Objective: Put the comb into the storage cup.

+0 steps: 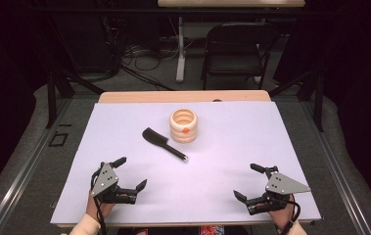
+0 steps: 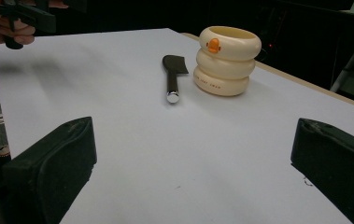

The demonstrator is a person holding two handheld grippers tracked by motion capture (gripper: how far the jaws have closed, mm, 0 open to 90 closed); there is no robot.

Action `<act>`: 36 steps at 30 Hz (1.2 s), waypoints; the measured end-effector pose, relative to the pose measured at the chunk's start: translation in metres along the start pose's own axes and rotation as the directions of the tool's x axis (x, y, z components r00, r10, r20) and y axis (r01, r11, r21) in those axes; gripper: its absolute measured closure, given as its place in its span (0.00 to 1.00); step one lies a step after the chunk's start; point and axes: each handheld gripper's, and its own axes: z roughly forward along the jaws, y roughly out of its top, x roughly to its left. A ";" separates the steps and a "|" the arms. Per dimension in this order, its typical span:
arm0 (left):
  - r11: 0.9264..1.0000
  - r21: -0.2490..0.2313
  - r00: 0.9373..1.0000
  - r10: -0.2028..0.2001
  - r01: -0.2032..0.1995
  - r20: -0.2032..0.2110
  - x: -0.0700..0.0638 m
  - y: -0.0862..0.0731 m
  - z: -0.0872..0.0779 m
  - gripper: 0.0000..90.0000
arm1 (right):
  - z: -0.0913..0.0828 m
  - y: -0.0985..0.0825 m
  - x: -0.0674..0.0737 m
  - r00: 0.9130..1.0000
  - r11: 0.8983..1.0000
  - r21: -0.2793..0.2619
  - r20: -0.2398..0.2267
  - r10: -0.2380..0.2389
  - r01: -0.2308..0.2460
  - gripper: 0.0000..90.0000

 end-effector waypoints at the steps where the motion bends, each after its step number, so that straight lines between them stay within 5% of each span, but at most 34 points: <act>1: 1.000 0.006 1.000 -0.003 0.003 0.001 0.000 0.001 0.002 0.00 | 0.000 0.000 0.000 1.000 1.000 -0.001 0.000 0.001 -0.001 0.00; 36: 0.996 0.082 0.999 -0.036 0.036 -0.008 0.003 0.026 0.056 0.00 | 0.001 0.000 0.000 1.000 1.000 0.007 0.008 0.010 -0.010 0.00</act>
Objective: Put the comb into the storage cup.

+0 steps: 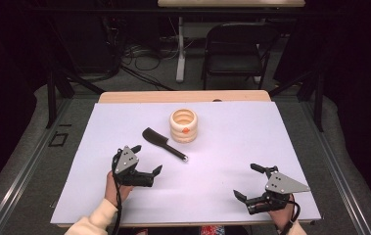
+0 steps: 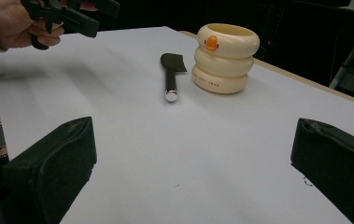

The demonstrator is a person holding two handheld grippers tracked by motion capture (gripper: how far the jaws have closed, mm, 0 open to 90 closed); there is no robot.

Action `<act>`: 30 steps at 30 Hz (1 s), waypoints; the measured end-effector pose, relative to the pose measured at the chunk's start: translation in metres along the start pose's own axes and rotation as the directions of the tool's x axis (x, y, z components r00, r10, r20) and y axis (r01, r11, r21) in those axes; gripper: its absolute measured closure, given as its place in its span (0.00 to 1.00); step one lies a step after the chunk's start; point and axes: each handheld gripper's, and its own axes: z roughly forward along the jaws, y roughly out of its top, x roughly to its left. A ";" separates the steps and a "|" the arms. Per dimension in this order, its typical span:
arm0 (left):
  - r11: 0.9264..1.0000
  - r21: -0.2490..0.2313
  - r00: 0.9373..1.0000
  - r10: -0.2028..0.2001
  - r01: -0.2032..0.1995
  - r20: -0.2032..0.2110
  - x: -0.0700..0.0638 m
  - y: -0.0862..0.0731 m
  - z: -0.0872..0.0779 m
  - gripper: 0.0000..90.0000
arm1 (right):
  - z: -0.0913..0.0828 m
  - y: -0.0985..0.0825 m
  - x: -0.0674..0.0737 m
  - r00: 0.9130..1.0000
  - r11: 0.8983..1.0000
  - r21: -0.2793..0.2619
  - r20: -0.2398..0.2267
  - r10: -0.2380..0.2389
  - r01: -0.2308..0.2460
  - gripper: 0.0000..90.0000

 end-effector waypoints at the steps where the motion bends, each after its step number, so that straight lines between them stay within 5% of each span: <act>1: 1.000 0.000 1.000 0.000 0.000 0.000 0.000 0.000 0.000 0.00 | 0.000 0.000 0.000 1.000 1.000 0.000 0.000 0.000 0.000 0.00; 30: 0.996 0.092 0.999 0.013 -0.016 0.031 -0.005 0.020 0.063 0.00 | -0.001 0.000 0.001 1.000 1.000 -0.001 -0.003 0.002 -0.002 0.00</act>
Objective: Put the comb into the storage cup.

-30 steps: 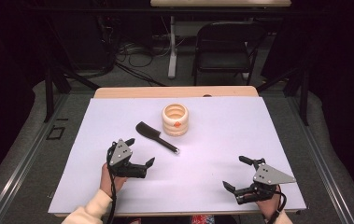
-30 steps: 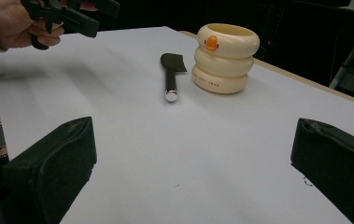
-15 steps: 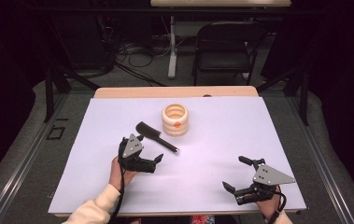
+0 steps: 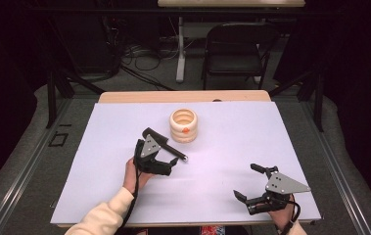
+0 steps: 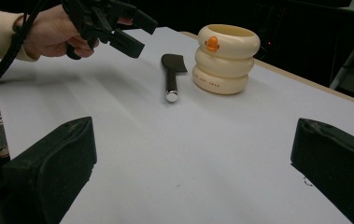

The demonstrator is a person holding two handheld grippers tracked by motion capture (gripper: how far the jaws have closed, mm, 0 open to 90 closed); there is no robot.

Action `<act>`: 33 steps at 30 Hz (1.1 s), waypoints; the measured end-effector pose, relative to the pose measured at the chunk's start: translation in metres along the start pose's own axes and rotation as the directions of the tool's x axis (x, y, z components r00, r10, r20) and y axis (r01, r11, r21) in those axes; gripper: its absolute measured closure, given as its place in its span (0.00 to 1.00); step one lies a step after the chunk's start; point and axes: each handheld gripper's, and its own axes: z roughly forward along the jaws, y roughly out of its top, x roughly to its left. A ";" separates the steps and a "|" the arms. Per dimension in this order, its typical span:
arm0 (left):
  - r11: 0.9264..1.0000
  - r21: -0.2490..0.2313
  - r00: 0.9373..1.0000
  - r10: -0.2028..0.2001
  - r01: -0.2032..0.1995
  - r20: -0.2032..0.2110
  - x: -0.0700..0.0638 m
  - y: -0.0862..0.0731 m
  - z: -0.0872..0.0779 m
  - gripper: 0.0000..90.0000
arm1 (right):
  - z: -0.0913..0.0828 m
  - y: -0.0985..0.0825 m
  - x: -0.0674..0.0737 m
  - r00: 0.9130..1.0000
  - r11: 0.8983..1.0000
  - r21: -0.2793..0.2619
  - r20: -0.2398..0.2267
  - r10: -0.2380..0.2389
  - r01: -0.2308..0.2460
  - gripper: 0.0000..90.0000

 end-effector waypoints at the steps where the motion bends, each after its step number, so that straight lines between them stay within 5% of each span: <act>1: 1.000 0.002 1.000 -0.003 0.003 0.004 0.000 0.001 0.002 0.00 | 0.000 0.000 0.000 1.000 1.000 0.000 0.001 0.001 -0.001 0.00; 15: 0.996 0.082 1.000 -0.021 0.023 -0.018 0.000 0.017 0.030 0.06 | 0.000 0.001 0.001 1.000 1.000 0.000 -0.014 -0.011 0.011 0.00; 19: 0.994 0.106 1.000 -0.018 0.018 -0.005 -0.002 0.017 0.037 0.22 | 0.002 0.000 0.001 1.000 1.000 0.007 -0.017 -0.004 0.004 0.00; 21: 0.993 0.115 1.000 -0.020 0.020 0.001 -0.003 0.017 0.041 0.43 | 0.001 0.001 0.001 1.000 1.000 0.002 -0.017 -0.008 0.008 0.00; 24: 0.993 0.120 1.000 -0.016 0.013 0.025 -0.005 0.016 0.046 0.57 | 0.000 0.000 0.001 1.000 1.000 0.001 -0.018 -0.004 0.004 0.00; 25: 0.994 0.113 0.998 -0.015 0.009 0.054 -0.005 0.016 0.047 0.72 | 0.001 0.000 0.000 1.000 1.000 0.004 -0.018 -0.006 0.006 0.00; 33: 0.988 0.154 0.994 0.003 -0.021 0.113 -0.007 0.012 0.060 0.98 | 0.000 0.000 0.001 1.000 1.000 0.006 -0.018 -0.009 0.009 0.00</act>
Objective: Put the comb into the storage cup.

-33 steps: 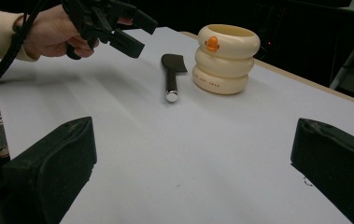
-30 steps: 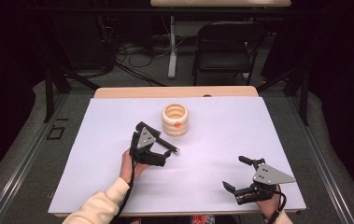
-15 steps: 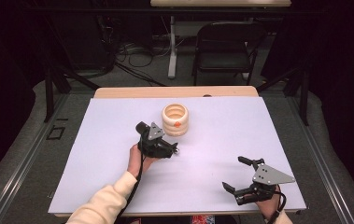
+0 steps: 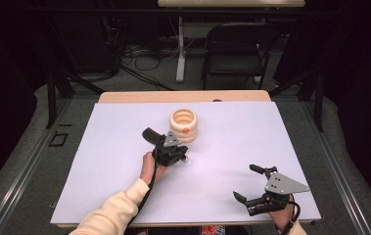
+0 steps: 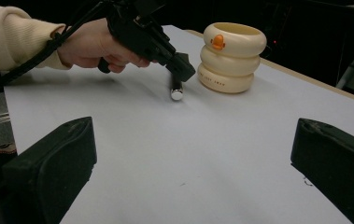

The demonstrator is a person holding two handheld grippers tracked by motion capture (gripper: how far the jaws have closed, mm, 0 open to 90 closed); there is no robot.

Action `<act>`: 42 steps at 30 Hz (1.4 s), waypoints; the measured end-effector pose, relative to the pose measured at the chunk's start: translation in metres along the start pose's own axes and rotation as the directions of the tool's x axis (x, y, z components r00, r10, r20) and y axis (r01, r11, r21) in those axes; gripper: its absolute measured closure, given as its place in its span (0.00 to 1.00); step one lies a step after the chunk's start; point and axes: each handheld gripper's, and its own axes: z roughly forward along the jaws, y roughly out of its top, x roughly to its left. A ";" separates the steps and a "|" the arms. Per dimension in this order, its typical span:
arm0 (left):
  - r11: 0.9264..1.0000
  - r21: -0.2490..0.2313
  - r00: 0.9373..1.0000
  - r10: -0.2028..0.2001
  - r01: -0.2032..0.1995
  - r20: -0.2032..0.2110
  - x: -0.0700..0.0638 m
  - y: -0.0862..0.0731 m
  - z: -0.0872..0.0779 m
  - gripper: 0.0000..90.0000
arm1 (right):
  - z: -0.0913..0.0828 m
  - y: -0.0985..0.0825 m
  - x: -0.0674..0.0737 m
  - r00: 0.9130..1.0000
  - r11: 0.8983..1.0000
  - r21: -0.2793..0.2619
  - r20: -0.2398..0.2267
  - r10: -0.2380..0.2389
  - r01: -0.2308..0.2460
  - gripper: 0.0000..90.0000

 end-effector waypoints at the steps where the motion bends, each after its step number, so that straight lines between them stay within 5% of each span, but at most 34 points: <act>1: 1.000 0.006 1.000 -0.003 0.003 0.002 -0.001 0.000 0.001 1.00 | 0.000 0.000 0.000 1.000 1.000 0.000 0.000 0.000 0.000 0.00; 13: 0.995 0.096 1.000 -0.017 0.016 0.014 -0.001 -0.002 0.008 1.00 | 0.000 0.000 0.000 1.000 1.000 0.002 0.000 -0.002 0.002 0.00; 42: 0.967 0.251 0.997 -0.017 0.037 -0.082 0.008 -0.008 -0.019 1.00 | -0.004 0.000 0.000 1.000 1.000 -0.001 0.013 -0.001 0.001 0.00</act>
